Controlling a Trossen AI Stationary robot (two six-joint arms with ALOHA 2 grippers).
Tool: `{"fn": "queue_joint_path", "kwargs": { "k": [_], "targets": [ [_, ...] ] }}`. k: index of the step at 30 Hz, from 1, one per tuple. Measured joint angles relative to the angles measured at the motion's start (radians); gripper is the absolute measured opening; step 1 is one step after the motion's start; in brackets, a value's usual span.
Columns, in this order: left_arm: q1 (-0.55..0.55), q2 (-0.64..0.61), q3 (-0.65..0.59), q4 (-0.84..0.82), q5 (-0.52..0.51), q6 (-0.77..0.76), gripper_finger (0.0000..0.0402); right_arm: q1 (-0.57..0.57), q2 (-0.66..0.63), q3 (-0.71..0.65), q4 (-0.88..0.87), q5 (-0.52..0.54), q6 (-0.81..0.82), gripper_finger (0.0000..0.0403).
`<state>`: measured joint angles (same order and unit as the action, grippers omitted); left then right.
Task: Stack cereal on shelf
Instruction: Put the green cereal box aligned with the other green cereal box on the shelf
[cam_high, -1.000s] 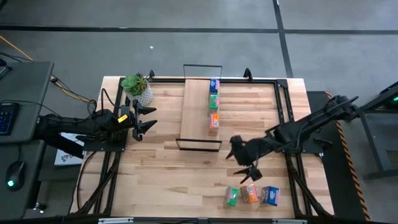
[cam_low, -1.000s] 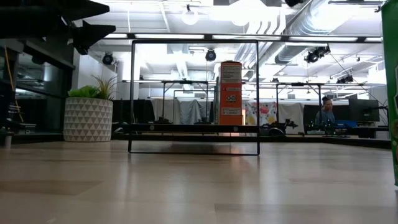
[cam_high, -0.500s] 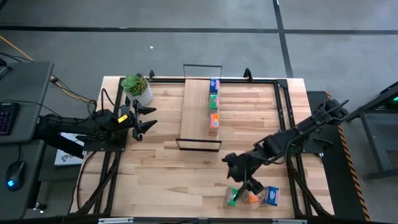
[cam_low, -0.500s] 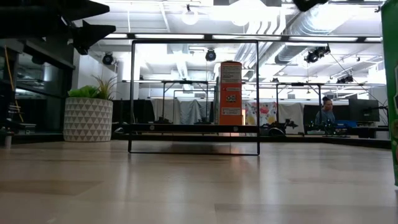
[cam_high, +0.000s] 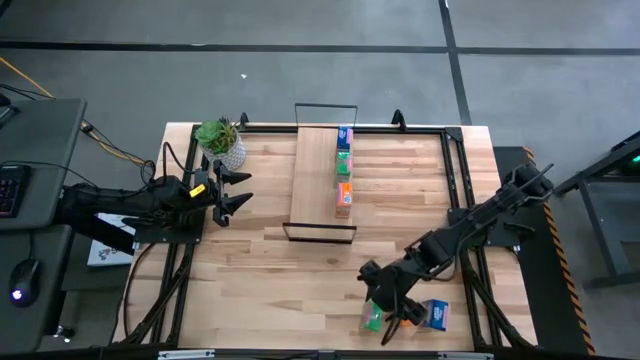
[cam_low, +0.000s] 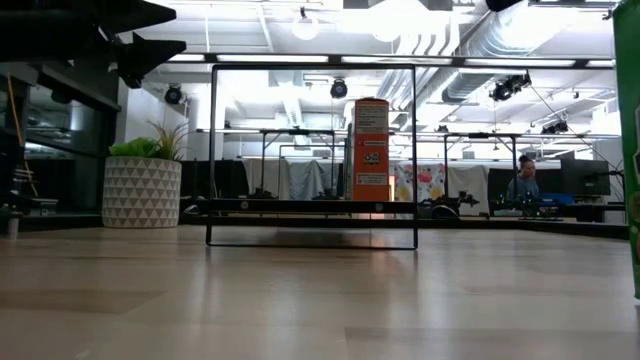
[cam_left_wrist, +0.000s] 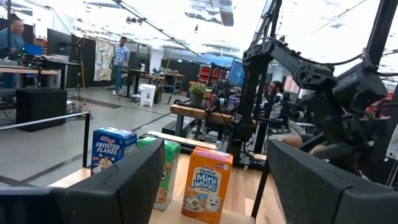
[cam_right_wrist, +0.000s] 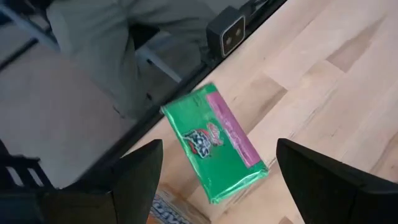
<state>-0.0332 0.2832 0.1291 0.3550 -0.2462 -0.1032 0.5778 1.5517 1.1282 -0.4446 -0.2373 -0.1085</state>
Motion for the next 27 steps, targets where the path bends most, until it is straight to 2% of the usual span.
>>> {"fn": "queue_joint_path", "kwargs": {
  "k": [21, 27],
  "targets": [
    [0.000, 0.000, 0.000, 0.000, 0.000, -0.001, 0.0275, 0.000, 0.040, -0.001, -0.007, 0.002, -0.261, 0.0307],
    [0.000, 0.000, 0.000, 0.000, 0.000, -0.001, 0.0275, -0.002, 0.074, -0.001, -0.006, 0.001, -0.278, 0.0307]
  ]
}}
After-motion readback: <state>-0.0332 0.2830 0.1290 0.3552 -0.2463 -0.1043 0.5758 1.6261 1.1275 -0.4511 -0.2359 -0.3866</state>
